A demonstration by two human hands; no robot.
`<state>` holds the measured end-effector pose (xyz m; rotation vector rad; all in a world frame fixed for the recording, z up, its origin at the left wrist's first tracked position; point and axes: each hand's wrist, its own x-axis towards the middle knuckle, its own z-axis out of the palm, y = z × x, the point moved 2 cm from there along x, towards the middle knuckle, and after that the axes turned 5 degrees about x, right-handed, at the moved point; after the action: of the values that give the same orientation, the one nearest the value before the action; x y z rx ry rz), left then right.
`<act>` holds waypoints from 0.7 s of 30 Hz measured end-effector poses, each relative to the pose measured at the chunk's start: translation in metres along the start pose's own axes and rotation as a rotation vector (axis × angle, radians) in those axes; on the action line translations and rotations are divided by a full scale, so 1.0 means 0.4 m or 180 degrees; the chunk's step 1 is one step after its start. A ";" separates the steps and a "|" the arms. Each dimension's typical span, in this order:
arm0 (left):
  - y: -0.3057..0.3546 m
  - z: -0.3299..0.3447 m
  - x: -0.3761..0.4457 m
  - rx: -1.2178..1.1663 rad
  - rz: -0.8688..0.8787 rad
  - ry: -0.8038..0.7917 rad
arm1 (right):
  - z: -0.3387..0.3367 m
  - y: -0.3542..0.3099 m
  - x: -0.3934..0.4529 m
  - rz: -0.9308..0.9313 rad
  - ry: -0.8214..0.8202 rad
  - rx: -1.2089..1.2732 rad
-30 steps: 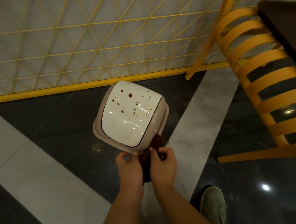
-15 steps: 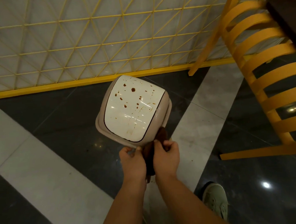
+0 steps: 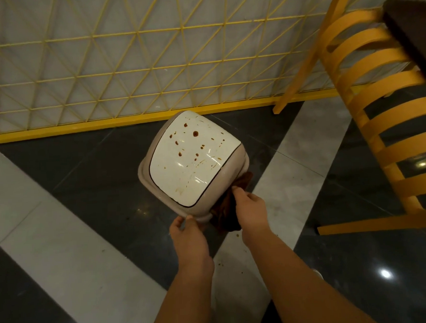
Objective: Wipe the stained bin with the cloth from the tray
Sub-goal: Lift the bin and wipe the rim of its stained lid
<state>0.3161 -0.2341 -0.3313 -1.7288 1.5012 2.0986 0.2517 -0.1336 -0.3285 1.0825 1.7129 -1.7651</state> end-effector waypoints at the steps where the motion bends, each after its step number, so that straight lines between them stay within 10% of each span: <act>1: -0.003 -0.002 0.002 -0.0034 -0.0026 -0.0007 | 0.010 0.018 -0.009 -0.0019 0.0058 0.0102; 21: 0.007 -0.009 0.003 0.0380 0.0088 -0.0031 | 0.083 0.128 -0.073 -0.0237 0.0414 0.0373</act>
<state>0.3169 -0.2388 -0.3300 -1.6640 1.6208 1.9821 0.3014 -0.1783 -0.3398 1.2222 1.7650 -1.8992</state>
